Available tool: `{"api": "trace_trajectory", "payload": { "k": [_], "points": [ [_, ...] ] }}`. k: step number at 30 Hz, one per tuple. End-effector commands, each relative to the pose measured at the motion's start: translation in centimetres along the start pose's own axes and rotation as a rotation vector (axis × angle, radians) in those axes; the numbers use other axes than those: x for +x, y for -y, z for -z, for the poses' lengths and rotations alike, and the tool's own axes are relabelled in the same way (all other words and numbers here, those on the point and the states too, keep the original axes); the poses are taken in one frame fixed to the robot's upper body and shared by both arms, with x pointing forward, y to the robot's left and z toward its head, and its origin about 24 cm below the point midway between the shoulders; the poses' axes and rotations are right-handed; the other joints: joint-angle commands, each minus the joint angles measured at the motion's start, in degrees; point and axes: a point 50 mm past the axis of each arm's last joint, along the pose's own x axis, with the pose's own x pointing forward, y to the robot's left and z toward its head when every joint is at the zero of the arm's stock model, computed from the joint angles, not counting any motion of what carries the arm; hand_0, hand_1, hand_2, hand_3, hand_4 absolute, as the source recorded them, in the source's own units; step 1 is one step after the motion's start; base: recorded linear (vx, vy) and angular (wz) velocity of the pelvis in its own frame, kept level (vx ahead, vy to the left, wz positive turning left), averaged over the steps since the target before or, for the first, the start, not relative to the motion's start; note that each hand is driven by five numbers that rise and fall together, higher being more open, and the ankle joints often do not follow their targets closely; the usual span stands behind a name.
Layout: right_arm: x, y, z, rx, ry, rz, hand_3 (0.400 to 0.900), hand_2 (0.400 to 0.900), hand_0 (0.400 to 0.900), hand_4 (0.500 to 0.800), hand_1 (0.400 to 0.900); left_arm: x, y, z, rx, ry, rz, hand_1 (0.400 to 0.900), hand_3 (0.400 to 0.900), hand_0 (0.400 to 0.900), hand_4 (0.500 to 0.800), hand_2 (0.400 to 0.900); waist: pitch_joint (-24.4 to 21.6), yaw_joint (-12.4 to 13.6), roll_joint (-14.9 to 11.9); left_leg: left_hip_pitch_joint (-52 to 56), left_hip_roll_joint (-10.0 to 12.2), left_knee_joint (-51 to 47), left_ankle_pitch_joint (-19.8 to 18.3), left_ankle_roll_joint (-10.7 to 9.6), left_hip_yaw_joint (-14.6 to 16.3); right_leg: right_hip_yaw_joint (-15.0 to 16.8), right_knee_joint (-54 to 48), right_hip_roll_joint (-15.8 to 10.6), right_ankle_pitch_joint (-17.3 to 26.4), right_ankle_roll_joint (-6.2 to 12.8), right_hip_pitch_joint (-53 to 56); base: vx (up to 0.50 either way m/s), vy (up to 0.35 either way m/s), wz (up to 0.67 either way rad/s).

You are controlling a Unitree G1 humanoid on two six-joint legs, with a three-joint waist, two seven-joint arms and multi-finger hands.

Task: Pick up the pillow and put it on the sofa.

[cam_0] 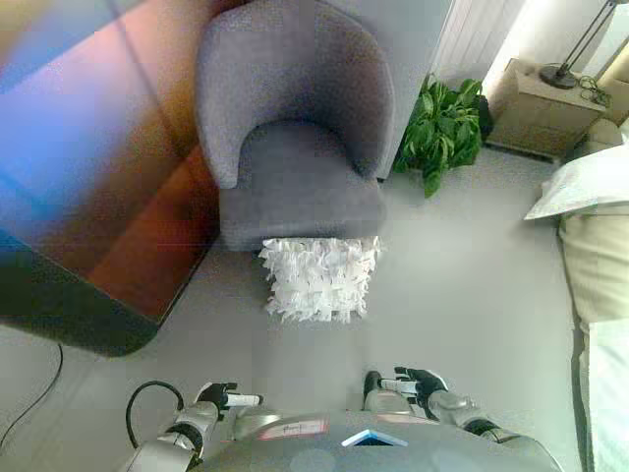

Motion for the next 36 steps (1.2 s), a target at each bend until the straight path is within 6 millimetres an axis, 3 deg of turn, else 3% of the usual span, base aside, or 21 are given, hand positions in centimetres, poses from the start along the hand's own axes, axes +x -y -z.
{"api": "trace_trajectory", "payload": {
  "k": [1,36],
  "points": [
    [0.02,1.21,-0.11,-0.029,-0.039,0.021,0.9,0.9,0.9,0.8,0.9,0.0,-0.5,-2.33,0.044,0.079,-0.007,0.9,0.9,0.9,0.8,0.9,2.9,-0.4,2.3,-3.0,-9.0,-2.2,3.3,9.4,4.2,-1.5,6.5,8.8,-13.0,-4.4,5.5,0.0,0.0,0.0],
    [-0.11,2.04,0.42,-0.054,-0.081,0.204,0.9,0.9,0.9,0.8,0.9,0.04,-0.07,-1.96,0.028,0.071,0.001,0.9,0.9,0.9,0.8,0.9,3.4,-1.0,2.6,-3.3,-8.4,-2.0,3.5,9.1,4.5,-1.5,7.9,9.0,-14.0,-4.94,4.9,0.0,-0.003,-0.01]
  ]
}}
